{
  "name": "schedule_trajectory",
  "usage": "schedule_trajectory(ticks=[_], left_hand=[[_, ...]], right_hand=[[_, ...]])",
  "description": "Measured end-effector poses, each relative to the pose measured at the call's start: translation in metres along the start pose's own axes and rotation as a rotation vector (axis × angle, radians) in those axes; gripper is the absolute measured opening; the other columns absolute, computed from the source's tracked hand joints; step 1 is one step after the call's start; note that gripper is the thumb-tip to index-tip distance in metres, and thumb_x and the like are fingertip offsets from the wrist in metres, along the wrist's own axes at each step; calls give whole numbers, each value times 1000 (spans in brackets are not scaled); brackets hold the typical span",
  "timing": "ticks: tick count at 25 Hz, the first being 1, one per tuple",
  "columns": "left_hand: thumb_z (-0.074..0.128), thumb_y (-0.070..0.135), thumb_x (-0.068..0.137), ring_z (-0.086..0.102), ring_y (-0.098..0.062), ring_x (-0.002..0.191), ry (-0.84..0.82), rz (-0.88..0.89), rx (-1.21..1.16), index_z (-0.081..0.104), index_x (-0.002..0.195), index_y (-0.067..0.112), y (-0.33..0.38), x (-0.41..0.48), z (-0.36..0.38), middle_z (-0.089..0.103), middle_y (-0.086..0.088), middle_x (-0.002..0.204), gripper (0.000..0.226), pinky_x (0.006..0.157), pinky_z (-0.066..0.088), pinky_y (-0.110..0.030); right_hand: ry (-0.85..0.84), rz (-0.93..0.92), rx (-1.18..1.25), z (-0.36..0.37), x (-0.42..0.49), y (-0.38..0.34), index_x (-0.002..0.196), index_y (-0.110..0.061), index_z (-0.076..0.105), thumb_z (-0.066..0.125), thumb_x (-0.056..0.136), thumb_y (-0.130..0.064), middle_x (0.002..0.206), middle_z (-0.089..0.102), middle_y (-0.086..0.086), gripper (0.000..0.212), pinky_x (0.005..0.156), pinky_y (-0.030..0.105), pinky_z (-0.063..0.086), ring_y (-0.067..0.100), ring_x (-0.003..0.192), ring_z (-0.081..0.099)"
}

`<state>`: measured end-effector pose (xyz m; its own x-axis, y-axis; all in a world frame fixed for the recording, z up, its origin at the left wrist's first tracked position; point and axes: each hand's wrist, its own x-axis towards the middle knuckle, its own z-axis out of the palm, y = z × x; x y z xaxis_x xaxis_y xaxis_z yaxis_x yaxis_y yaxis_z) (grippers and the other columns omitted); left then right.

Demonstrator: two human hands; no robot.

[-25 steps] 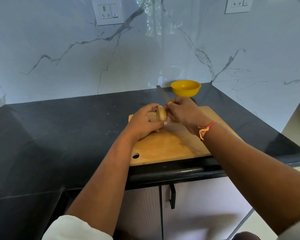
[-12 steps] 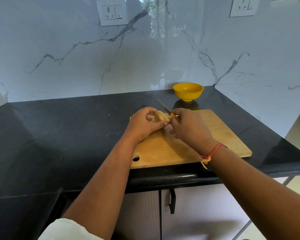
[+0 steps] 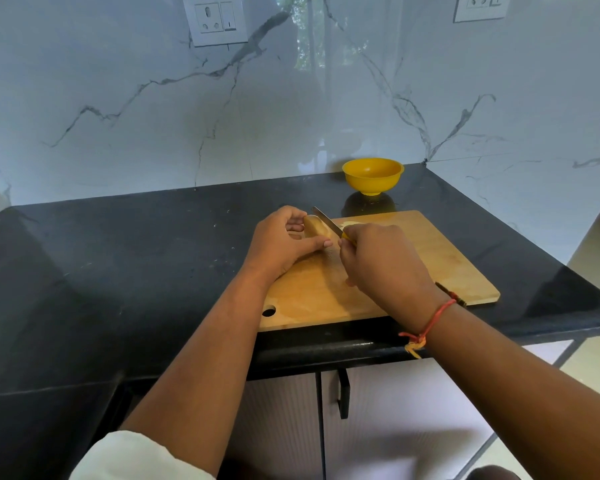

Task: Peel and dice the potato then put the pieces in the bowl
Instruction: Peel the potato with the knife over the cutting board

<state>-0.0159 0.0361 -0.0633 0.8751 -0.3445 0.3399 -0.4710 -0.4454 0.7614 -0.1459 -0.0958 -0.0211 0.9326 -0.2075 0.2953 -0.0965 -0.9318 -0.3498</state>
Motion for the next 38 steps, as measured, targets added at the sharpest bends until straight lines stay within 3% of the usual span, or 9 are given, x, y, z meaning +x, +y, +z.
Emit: schedule_trajectory(ticks=[7, 13, 19, 24, 29, 38], left_hand=[[88, 52, 63, 62, -5, 99, 3, 12, 8, 61, 122, 23, 1, -2, 0, 64, 10, 113, 72, 86, 56, -25], [87, 48, 64, 63, -8, 100, 7, -12, -19, 61, 123, 20, 2, -4, -1, 65, 6, 115, 69, 88, 57, -30], [85, 44, 69, 63, -10, 105, 6, -24, -34, 61, 123, 17, 2, -4, 0, 65, 3, 117, 65, 92, 56, -31], [85, 45, 70, 61, -7, 103, 6, -16, -19, 61, 119, 19, 1, -1, 0, 63, 6, 114, 60, 86, 54, -25], [86, 49, 68, 60, -4, 100, -6, 1, -9, 61, 115, 22, -2, 2, 2, 63, 9, 112, 60, 81, 51, -20], [86, 45, 70, 60, -6, 98, -7, 21, 2, 60, 112, 23, -2, 4, 4, 63, 8, 110, 54, 85, 55, -27]], right_hand=[[-43, 15, -26, -1, -5, -2, 97, -8, 64, 39, 104, -25, 85, 65, 10, 31, 74, 44, 58, 29, 81, 67], [-98, 5, -192, -2, 7, -13, 117, -12, 64, 45, 107, -26, 98, 66, 7, 26, 69, 27, 48, 17, 83, 58], [-171, -13, -279, -8, 18, -20, 115, -9, 66, 45, 107, -24, 87, 61, 4, 27, 69, 27, 49, 17, 79, 60], [-202, -33, -342, -11, 26, -21, 114, -9, 64, 45, 107, -25, 79, 57, 3, 27, 69, 27, 46, 17, 79, 59], [-251, -152, -552, -14, 31, -20, 121, -6, 64, 55, 102, -19, 83, 54, 3, 24, 72, 29, 48, 19, 80, 57], [-314, -265, -636, -13, 49, -17, 122, -6, 64, 69, 94, -20, 73, 42, 0, 32, 73, 29, 43, 19, 82, 53]])
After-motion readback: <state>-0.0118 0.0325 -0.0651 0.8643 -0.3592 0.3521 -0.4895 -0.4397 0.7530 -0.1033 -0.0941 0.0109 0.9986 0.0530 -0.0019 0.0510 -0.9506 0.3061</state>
